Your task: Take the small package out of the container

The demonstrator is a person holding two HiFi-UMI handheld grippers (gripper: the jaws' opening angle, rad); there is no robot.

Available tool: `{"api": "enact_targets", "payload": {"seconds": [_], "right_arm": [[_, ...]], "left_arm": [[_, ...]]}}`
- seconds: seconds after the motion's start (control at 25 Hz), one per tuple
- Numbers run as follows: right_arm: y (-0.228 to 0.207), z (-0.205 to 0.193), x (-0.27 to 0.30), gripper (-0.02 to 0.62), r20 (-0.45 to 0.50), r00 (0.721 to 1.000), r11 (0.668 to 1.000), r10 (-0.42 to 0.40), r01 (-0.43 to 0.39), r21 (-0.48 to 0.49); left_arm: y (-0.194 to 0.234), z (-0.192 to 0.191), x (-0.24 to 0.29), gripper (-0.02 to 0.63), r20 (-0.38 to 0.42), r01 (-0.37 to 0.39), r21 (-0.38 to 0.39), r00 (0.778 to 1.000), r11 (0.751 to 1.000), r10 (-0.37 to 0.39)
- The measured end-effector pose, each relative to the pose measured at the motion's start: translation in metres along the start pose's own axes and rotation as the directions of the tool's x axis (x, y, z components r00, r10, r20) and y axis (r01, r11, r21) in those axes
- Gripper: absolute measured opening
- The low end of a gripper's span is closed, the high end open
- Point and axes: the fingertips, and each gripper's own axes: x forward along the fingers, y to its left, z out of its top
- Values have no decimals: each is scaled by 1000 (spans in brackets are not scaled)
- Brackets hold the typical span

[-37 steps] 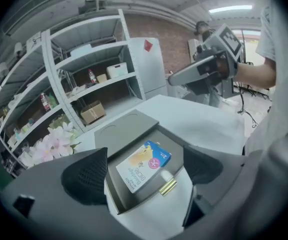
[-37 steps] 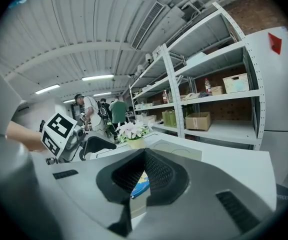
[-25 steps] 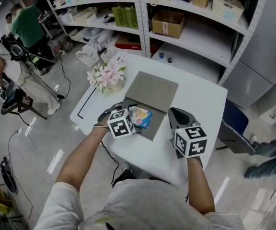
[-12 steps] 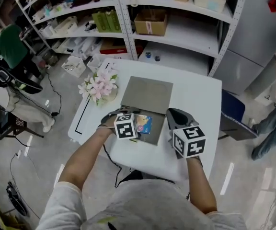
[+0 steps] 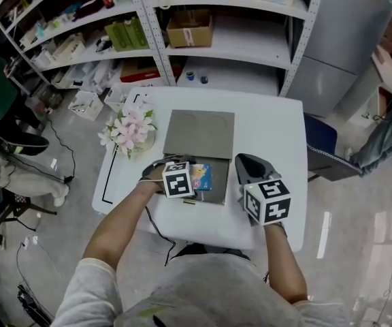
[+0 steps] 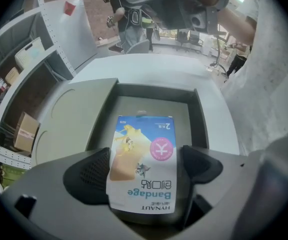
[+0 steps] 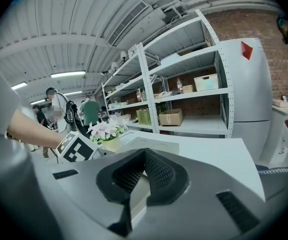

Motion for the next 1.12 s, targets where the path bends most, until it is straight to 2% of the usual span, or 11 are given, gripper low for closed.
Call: {"api": "enact_targets", "payload": {"seconds": [0.16, 0.4, 0.56, 0.88, 1.12], "right_arm": [[0, -3, -4, 6, -2, 1000, 1000, -26, 26, 8], [1, -8, -7, 6, -8, 999, 999, -45, 45, 15], [-3, -10, -11, 6, -9, 998, 998, -57, 57, 22], [-5, -7, -13, 6, -1, 999, 999, -46, 46, 24], [-6, -4, -14, 6, 8, 999, 999, -32, 32, 20]], "left_arm": [[-1, 2, 2, 462, 1, 33, 10, 999, 999, -33], [-2, 3, 6, 455, -40, 91, 32, 995, 995, -90], [-4, 2, 7, 439, -47, 102, 35, 994, 994, -100], [-6, 6, 3, 430, -36, 70, 71, 997, 995, -68], [-3, 6, -6, 430, 6, 6, 53, 1000, 999, -6]]}}
